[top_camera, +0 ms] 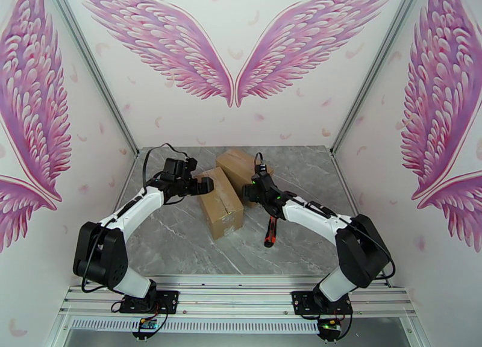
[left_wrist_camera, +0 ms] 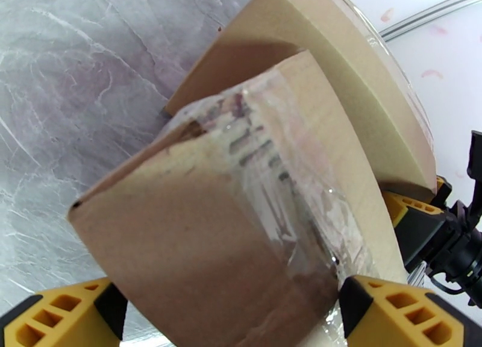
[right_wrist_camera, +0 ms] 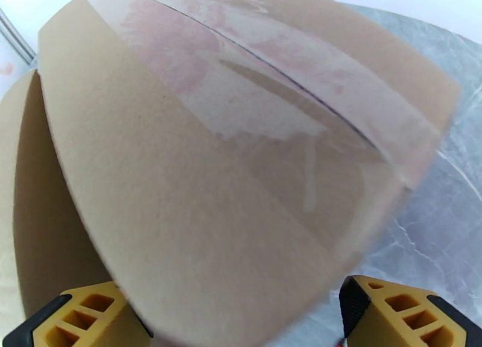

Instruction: Unpack the express box

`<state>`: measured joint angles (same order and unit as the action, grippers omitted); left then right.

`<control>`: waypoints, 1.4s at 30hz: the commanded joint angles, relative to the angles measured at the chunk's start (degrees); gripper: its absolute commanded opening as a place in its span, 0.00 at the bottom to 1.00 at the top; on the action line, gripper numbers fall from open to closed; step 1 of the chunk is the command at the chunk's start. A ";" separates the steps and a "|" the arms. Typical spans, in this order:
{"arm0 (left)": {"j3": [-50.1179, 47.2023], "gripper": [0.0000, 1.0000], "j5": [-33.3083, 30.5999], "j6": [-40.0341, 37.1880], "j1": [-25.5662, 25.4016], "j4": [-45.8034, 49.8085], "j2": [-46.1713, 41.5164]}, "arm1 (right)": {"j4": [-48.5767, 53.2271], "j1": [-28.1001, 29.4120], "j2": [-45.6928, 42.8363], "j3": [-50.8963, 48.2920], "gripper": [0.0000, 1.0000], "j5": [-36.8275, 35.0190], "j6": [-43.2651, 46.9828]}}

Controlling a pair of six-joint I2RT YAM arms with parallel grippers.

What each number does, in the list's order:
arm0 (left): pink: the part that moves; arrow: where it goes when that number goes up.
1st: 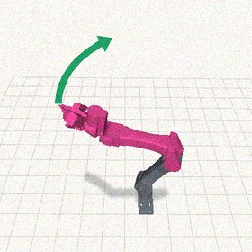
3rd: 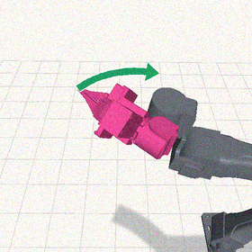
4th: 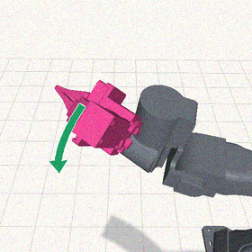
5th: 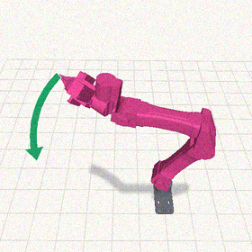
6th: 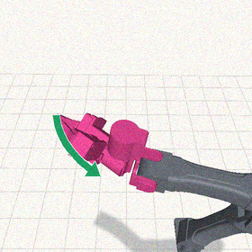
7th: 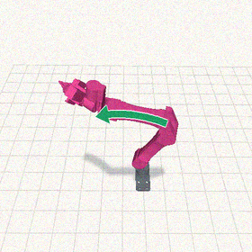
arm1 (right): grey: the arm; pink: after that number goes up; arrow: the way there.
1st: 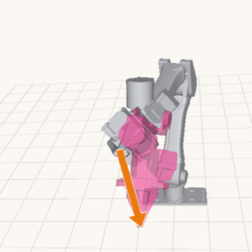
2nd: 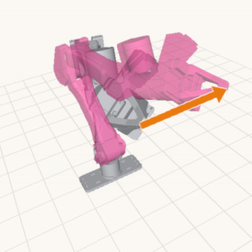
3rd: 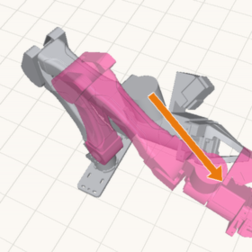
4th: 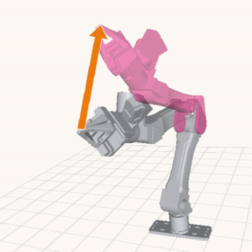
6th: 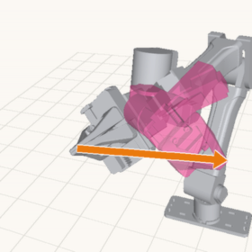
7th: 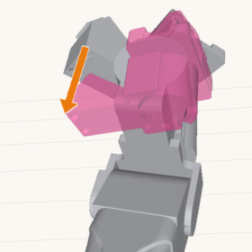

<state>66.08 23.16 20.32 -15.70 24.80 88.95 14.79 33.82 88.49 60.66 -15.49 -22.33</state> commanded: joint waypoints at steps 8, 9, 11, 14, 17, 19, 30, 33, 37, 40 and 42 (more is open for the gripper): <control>-0.28 0.99 0.29 -4.40 -0.62 2.94 -6.18 | 21.25 0.45 -16.40 -4.85 0.86 3.61 -2.28; -0.63 0.99 -0.42 -4.56 -0.94 2.76 -7.20 | 22.15 0.42 -16.69 -5.94 0.86 3.79 -2.92; -1.45 0.99 -2.33 -5.41 -2.07 2.29 -9.26 | 24.25 0.41 -15.99 -7.88 0.84 5.10 -4.56; -2.05 0.99 -6.39 -7.02 -4.42 2.66 -11.42 | 27.51 0.41 -13.58 -10.03 0.80 5.53 -7.93; -3.00 0.99 -9.43 -7.81 -6.52 2.51 -13.33 | 27.07 0.31 -13.49 -13.38 0.77 6.62 -11.49; -3.87 0.99 -10.75 -8.01 -7.65 2.12 -14.65 | 25.88 0.19 -12.67 -14.67 0.77 8.17 -12.70; -7.20 0.99 -13.68 -7.09 -11.11 0.91 -17.70 | 19.34 -1.55 -0.52 -12.56 0.72 11.97 -13.27; -8.27 0.99 -14.10 -6.57 -11.54 0.36 -18.53 | 17.90 -2.30 1.21 -12.20 0.70 12.07 -13.13; -8.82 0.99 -14.52 -6.07 -11.82 -0.01 -19.12 | 16.37 -3.49 2.41 -11.79 0.66 12.49 -12.92; -8.96 0.99 -15.01 -5.64 -12.11 -0.26 -19.07 | 15.98 -4.15 3.51 -11.29 0.64 12.50 -12.35; -8.96 0.99 -15.28 -5.47 -12.29 -0.43 -18.91 | 16.27 -4.30 4.67 -10.70 0.62 12.50 -11.38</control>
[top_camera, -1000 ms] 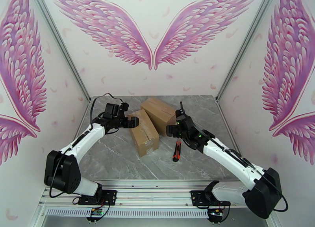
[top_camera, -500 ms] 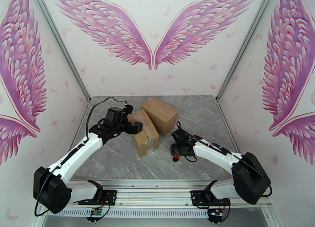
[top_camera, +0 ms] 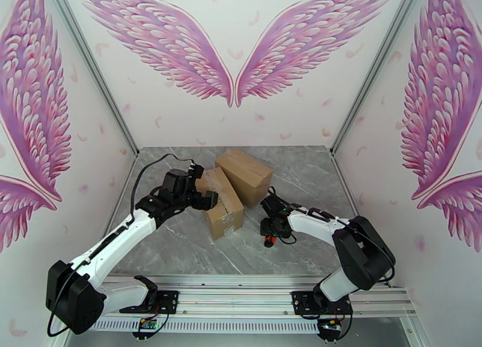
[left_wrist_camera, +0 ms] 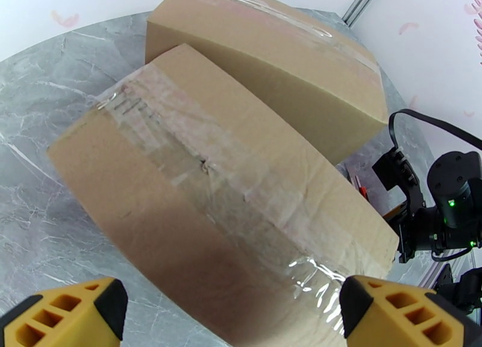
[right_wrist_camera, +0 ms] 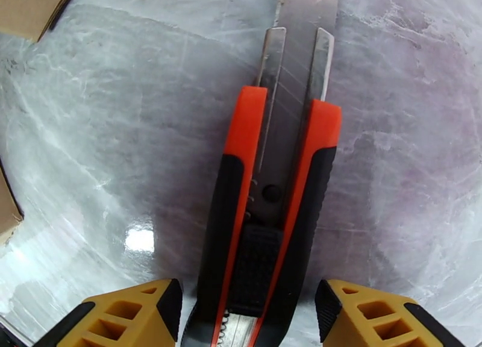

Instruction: Unpack the express box

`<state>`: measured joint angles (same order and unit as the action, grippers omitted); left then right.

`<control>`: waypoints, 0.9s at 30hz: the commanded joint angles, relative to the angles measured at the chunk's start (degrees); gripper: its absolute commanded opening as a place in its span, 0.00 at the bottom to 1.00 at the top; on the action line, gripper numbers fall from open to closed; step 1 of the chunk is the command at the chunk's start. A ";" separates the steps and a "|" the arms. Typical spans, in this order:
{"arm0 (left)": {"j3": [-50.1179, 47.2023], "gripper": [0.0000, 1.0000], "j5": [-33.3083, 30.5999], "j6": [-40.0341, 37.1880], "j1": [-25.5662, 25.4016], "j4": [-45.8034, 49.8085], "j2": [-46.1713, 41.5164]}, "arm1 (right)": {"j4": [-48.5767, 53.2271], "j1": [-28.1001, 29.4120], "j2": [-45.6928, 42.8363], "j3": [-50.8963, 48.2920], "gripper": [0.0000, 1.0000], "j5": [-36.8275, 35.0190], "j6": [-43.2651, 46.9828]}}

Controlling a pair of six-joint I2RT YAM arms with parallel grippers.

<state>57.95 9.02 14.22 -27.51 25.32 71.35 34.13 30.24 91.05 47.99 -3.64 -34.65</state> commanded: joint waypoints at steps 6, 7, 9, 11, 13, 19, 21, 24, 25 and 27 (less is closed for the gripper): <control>-0.61 0.99 -2.51 1.05 -0.87 -1.41 -0.92 | -2.88 -0.72 3.53 2.64 0.53 0.06 2.62; -0.63 0.99 -2.56 1.16 -0.86 -1.62 -0.78 | -2.91 -0.71 3.45 2.70 0.53 -0.23 2.85; -0.56 0.99 -2.62 1.41 -1.02 -1.81 -0.72 | -3.02 -0.72 3.49 2.81 0.51 -0.79 3.65; -0.40 0.99 -2.90 1.51 -1.12 -1.83 -0.59 | -3.17 -0.71 3.44 2.90 0.48 -1.18 4.70; -0.23 0.99 -3.21 1.69 -1.17 -1.77 -0.44 | -3.28 -0.75 3.52 2.90 0.46 -1.61 5.74; -0.15 0.99 -3.70 2.13 -1.50 -1.77 -0.60 | -3.27 -0.71 4.11 3.39 0.42 -3.68 8.52; -0.13 0.99 -3.82 2.38 -1.62 -1.77 -0.60 | -3.49 -0.71 4.32 3.43 0.37 -3.77 9.25; -0.07 0.99 -3.92 2.73 -1.76 -1.77 -0.97 | -3.92 -0.58 4.17 3.37 0.35 -3.32 10.24; -0.03 0.99 -4.01 2.83 -1.89 -1.77 -1.07 | -4.13 -0.49 3.79 3.15 0.35 -3.13 10.64; 0.38 0.99 -4.18 3.39 -1.89 -1.42 -1.42 | -4.53 -0.35 1.97 2.52 0.31 -2.40 11.98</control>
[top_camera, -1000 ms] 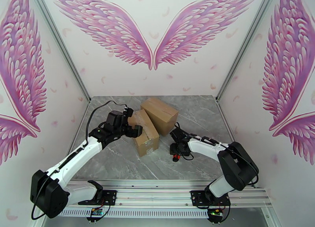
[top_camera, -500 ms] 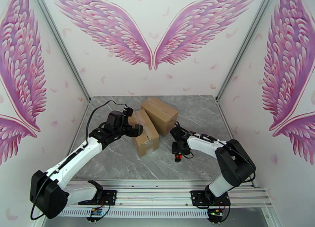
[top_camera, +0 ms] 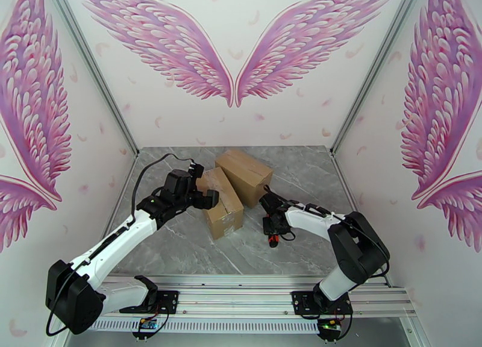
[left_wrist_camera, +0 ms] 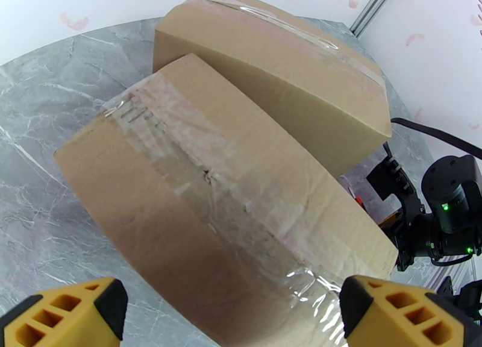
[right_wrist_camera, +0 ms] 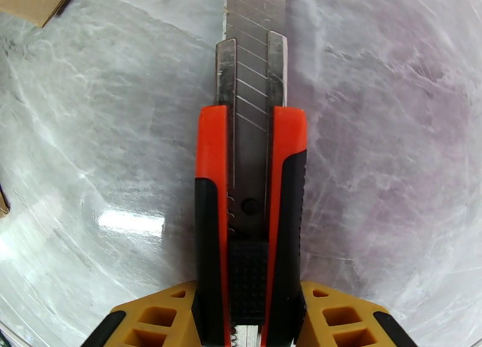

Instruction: Unpack the express box

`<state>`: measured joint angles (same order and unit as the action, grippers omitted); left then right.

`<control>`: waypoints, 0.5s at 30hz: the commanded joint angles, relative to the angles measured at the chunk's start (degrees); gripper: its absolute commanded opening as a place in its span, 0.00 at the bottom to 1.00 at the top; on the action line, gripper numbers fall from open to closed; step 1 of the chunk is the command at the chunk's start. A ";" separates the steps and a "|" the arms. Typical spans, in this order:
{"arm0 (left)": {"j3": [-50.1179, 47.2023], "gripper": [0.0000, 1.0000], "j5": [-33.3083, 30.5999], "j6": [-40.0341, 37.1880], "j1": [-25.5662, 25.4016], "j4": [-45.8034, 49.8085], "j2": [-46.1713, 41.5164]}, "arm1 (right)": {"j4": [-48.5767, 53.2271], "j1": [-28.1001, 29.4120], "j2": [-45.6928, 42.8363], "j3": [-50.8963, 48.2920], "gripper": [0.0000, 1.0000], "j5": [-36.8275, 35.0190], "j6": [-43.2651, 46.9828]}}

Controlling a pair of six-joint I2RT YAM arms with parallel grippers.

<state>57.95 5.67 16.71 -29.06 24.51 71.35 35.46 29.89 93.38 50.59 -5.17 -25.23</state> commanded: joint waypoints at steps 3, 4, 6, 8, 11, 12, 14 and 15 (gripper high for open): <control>0.82 0.99 -0.54 1.76 -0.38 -0.56 -2.14 | -7.03 0.42 -5.00 -2.01 0.31 -0.13 4.85; 0.89 0.99 -0.37 2.11 -0.30 -0.73 -2.39 | -7.60 0.52 -6.88 -2.72 0.31 0.13 5.68; 1.10 0.99 0.37 3.05 -0.42 -1.13 -2.94 | -9.05 0.65 -11.95 -5.15 0.31 1.39 6.87; 1.35 0.99 1.51 4.12 -0.43 -1.52 -3.15 | -10.44 0.95 -17.07 -7.27 0.31 2.85 7.64; 1.84 0.98 4.14 5.74 -1.00 -2.41 -2.87 | -9.17 1.39 -23.35 -8.67 0.31 3.94 8.62; 2.26 0.98 4.93 6.28 -1.45 -2.67 -2.53 | -8.76 1.73 -25.48 -8.98 0.31 4.58 9.33; 3.57 0.97 6.32 6.32 -2.96 -2.67 -1.34 | -8.09 2.53 -29.38 -9.32 0.31 5.82 10.65; 4.64 0.97 6.57 6.21 -3.99 -2.46 -0.65 | -7.97 2.95 -31.42 -9.43 0.31 6.37 11.22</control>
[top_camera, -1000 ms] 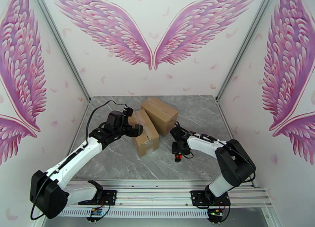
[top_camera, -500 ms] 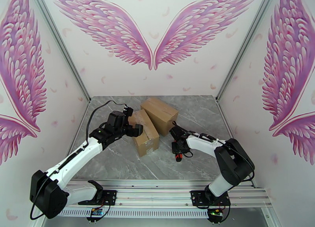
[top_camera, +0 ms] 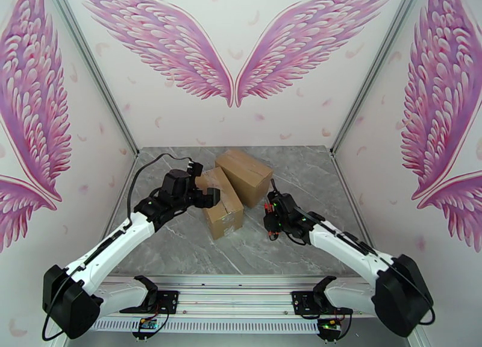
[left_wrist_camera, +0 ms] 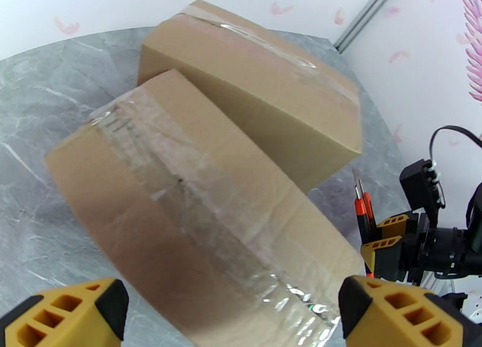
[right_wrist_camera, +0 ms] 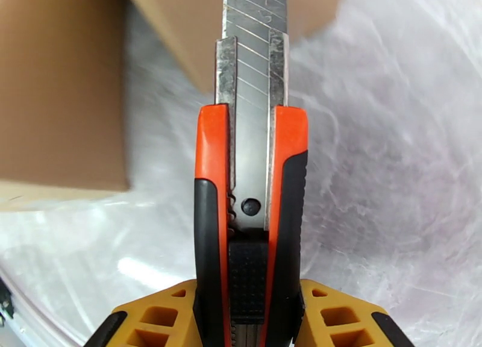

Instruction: Unpack the express box

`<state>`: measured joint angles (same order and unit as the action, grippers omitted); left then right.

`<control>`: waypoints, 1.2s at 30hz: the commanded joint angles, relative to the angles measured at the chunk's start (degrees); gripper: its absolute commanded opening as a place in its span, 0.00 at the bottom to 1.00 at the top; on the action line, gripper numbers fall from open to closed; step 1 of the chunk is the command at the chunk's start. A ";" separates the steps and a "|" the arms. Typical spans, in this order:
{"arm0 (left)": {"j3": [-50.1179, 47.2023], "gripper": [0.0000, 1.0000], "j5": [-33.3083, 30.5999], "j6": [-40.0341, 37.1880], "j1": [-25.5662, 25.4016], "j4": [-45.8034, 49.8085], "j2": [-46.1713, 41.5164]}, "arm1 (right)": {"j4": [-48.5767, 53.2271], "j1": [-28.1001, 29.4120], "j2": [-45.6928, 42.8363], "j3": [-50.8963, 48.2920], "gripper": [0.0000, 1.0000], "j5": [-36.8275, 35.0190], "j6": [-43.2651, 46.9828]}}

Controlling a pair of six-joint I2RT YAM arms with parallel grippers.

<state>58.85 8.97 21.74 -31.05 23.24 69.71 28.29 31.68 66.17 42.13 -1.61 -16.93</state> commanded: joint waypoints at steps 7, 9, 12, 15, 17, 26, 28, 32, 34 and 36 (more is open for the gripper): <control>10.43 0.95 5.13 0.32 -8.13 -2.06 7.81 | -3.23 4.17 -11.72 0.88 0.31 2.90 6.55; 12.48 0.94 5.31 0.45 -9.14 -2.43 10.08 | -3.17 5.03 -10.60 3.14 0.31 2.24 8.69; 14.62 0.93 5.66 0.94 -9.95 -3.28 12.79 | -2.30 6.26 -7.78 6.80 0.31 2.35 11.93; 16.77 0.92 5.14 1.20 -10.05 -3.75 14.75 | -3.20 6.90 -6.20 8.77 0.31 3.00 13.36; 17.09 0.91 4.42 1.50 -9.99 -3.51 15.51 | -3.92 7.14 -5.58 9.56 0.32 2.94 13.70; 18.00 0.83 9.04 2.49 -10.09 -4.80 18.42 | -3.98 7.52 -2.19 12.10 0.32 5.57 16.14; 18.44 0.78 10.02 2.43 -9.92 -4.49 19.10 | -4.21 7.61 -1.92 12.43 0.31 6.15 16.84; 19.72 0.71 11.55 2.23 -9.68 -2.99 20.34 | -4.21 7.61 -1.63 12.88 0.32 6.35 18.27; 19.81 0.66 12.29 2.41 -9.47 -3.03 20.55 | -4.37 7.61 -1.49 13.13 0.32 6.33 18.89; 19.88 0.63 12.97 2.74 -9.14 -2.96 20.67 | -4.46 7.59 -1.25 13.55 0.32 6.17 19.52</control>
<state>76.34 19.70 24.34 -40.69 19.57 89.80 25.91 38.70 64.64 52.47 3.55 0.60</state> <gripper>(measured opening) 0.640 0.372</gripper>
